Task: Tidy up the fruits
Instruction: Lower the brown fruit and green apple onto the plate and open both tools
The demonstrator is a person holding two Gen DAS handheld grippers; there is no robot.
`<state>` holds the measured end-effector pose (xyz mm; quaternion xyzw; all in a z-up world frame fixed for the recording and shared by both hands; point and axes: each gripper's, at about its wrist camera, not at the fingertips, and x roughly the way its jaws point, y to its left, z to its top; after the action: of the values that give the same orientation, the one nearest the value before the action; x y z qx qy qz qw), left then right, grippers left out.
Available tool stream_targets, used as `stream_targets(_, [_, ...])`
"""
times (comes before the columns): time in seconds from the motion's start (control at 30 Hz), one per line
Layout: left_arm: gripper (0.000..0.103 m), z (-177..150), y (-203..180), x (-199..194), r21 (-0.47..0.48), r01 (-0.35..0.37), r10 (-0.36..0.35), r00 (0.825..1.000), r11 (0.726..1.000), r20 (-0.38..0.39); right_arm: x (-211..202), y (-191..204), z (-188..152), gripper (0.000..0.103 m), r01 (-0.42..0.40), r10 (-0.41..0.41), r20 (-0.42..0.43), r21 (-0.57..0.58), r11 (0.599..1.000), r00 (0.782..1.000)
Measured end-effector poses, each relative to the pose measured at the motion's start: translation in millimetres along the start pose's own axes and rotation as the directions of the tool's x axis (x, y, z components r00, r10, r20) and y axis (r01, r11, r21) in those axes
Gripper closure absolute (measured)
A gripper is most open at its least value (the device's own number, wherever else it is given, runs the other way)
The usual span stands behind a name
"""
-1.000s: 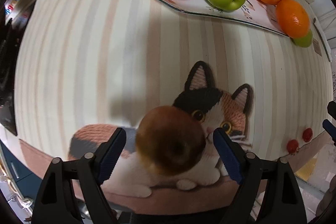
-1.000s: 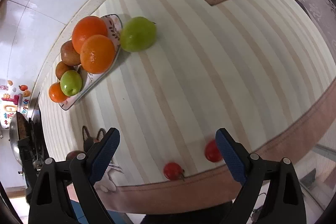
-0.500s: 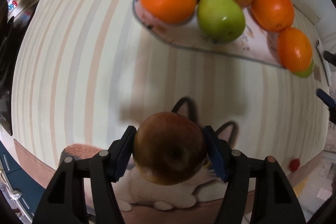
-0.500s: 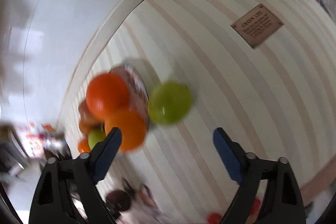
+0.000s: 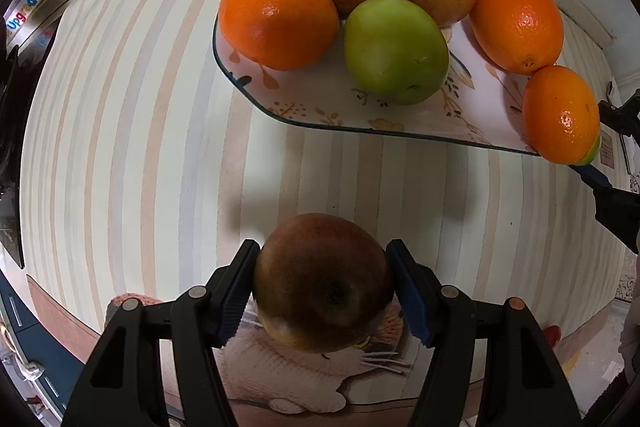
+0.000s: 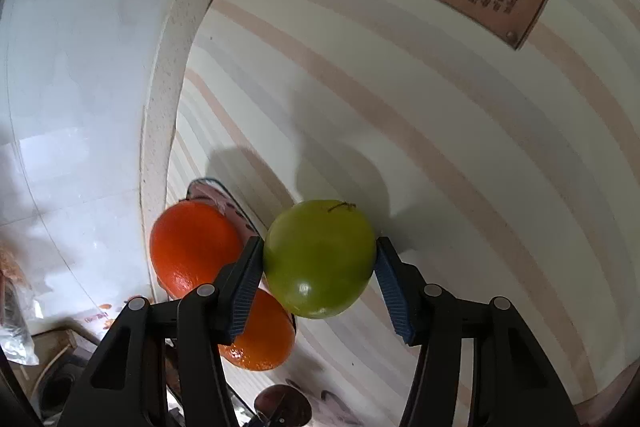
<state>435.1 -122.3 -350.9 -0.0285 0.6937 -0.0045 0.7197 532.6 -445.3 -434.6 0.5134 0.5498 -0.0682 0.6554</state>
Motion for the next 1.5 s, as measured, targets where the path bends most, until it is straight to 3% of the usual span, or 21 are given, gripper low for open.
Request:
stream_targets(0.2, [0.040, 4.3, 5.6, -2.2, 0.003, 0.004, -0.004, 1.000, 1.000, 0.011, -12.0, 3.5, 0.6, 0.045, 0.067, -0.062, 0.046, -0.114, 0.991, 0.997])
stream_targets(0.37, [0.040, 2.8, 7.7, -18.7, 0.011, 0.008, -0.008, 0.999, 1.000, 0.032, -22.9, 14.5, -9.1, 0.045, 0.133, -0.115, 0.085, -0.253, 0.958, 0.990])
stream_targets(0.6, [0.040, 10.9, 5.4, -52.4, 0.013, 0.049, -0.050, 0.995, 0.999, 0.081, -42.3, 30.0, -18.0, 0.045, 0.101, -0.077, 0.090, -0.315, 0.944, 0.993])
stream_targets(0.87, [0.040, 52.9, -7.7, -92.4, 0.045, 0.118, -0.124, 0.979, 0.992, 0.159, -38.6, 84.0, -19.9, 0.045, 0.084, -0.061, 0.067, -0.430, 0.899, 0.996])
stream_targets(1.1, [0.040, 92.5, -28.4, -70.6, 0.084, 0.151, -0.162, 0.978, 0.985, 0.134, -15.2, 105.0, -15.2, 0.045, 0.135, -0.133, 0.039, -0.489, 0.862, 0.990])
stream_targets(1.27, [0.040, 98.9, -39.4, -50.2, 0.089, 0.171, -0.179, 0.980, 0.981, 0.091, -5.3, 112.4, -12.2, 0.045, 0.167, -0.175, 0.034, -0.520, 0.838, 0.984])
stream_targets(1.5, [0.040, 101.4, -56.2, -47.6, 0.127, 0.160, -0.172, 0.981, 0.979, 0.091, 5.2, 115.7, -10.2, 0.044, 0.184, -0.206, 0.019, -0.535, 0.824, 0.978])
